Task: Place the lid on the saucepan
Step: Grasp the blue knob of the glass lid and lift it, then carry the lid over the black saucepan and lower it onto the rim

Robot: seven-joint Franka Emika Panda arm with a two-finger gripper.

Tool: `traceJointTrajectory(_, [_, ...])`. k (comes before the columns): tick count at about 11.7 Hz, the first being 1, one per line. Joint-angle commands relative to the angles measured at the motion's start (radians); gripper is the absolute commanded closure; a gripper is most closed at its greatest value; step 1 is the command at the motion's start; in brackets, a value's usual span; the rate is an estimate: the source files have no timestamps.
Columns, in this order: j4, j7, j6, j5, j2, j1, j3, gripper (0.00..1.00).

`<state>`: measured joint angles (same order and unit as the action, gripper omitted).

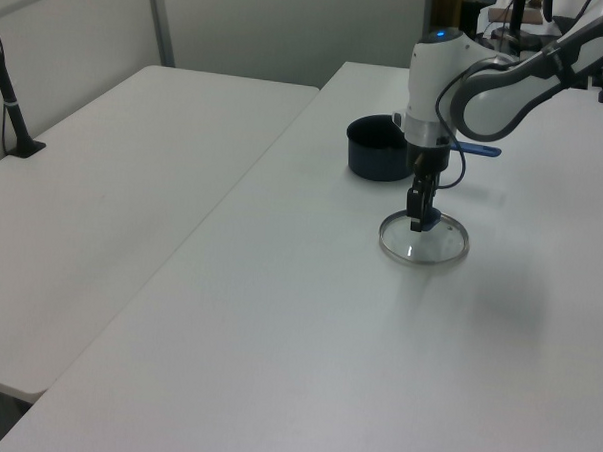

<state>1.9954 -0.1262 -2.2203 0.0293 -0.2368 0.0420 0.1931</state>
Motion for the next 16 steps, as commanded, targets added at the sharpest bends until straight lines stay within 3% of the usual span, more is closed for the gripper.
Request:
traceJointTrajectory(1, [-0.142, 0.019, 0.302, 0.008, 0.08, 0.028, 0.0, 0.55])
traceJointTrajectory(3, [-0.319, 0.141, 0.527, -0.032, 0.07, 0.053, -0.009, 0.54])
traceJointTrajectory(4, [-0.389, 0.154, 0.556, -0.055, 0.068, 0.077, -0.015, 0.54])
traceJointTrajectory(6, [-0.498, 0.152, 0.547, -0.049, 0.042, 0.146, -0.024, 0.54])
traceJointTrajectory(8, [-0.634, 0.143, 0.483, -0.051, -0.039, 0.17, -0.093, 0.54])
traceJointTrajectory(12, [-0.658, 0.082, 0.23, -0.046, -0.153, 0.168, -0.167, 0.55])
traceJointTrajectory(16, [-0.653, 0.057, 0.183, -0.031, -0.268, 0.164, -0.167, 0.58])
